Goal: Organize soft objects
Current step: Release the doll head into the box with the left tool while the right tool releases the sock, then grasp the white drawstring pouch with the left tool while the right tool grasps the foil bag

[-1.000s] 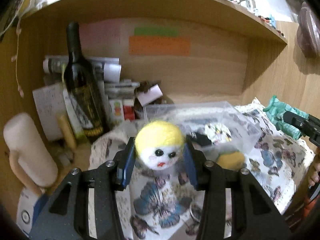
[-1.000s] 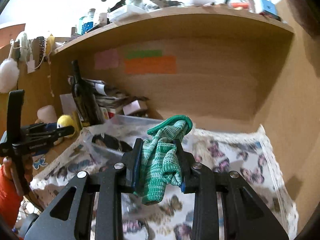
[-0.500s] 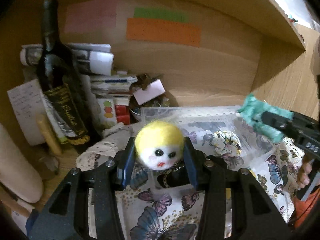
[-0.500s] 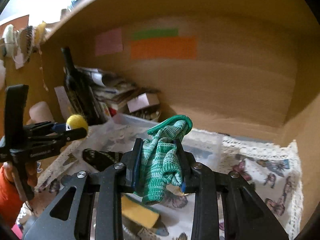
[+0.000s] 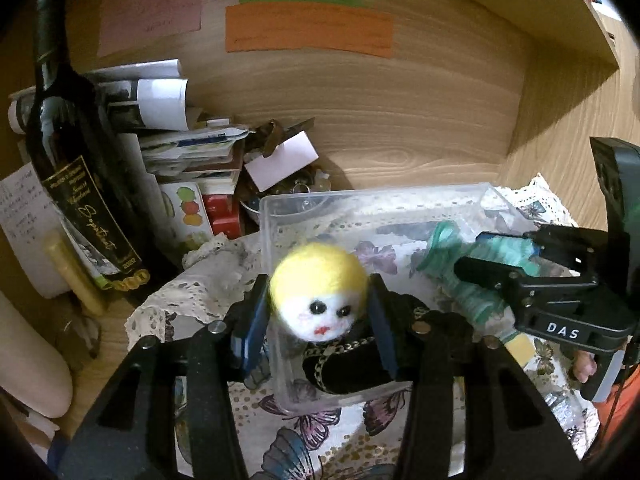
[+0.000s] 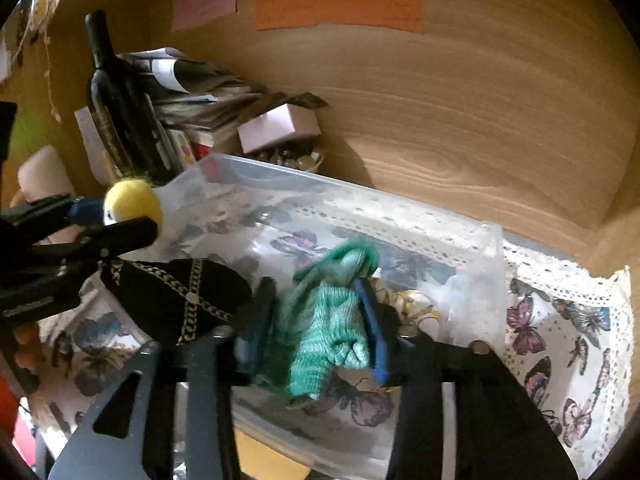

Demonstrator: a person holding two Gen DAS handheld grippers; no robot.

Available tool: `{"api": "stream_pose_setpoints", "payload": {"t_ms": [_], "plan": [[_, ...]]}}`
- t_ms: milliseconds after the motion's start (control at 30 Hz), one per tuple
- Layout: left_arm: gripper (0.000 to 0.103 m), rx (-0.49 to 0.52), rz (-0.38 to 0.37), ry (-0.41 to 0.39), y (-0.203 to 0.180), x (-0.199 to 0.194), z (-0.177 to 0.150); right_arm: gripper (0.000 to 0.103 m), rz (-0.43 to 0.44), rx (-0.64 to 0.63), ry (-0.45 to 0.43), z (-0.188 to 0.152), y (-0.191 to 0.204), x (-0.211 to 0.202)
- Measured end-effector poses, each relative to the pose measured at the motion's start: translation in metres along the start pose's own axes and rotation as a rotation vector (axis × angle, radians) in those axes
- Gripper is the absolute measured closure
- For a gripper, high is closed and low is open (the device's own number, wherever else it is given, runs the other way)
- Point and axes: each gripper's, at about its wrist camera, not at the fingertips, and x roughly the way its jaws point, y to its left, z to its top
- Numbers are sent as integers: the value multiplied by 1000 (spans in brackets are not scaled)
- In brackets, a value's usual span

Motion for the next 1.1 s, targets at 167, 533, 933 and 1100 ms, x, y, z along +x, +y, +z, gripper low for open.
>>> {"api": "stream_pose_setpoints", "payload": {"t_ms": [167,533,933,1100], "plan": [[32,23,9,-41,-9,-14,2,33,-33,3,-46,3,-1,-14],[1,40,19,-130,-29,-62,-3,20,-28,25,-188,3,7,-81],[0,15,-33,-109,-34,-90,-40,14,-69,28,-281,-40,7,-138],[0,38,-57,-53,-44,-85,-62,14,-57,62,-250,-64,6,-137]]}}
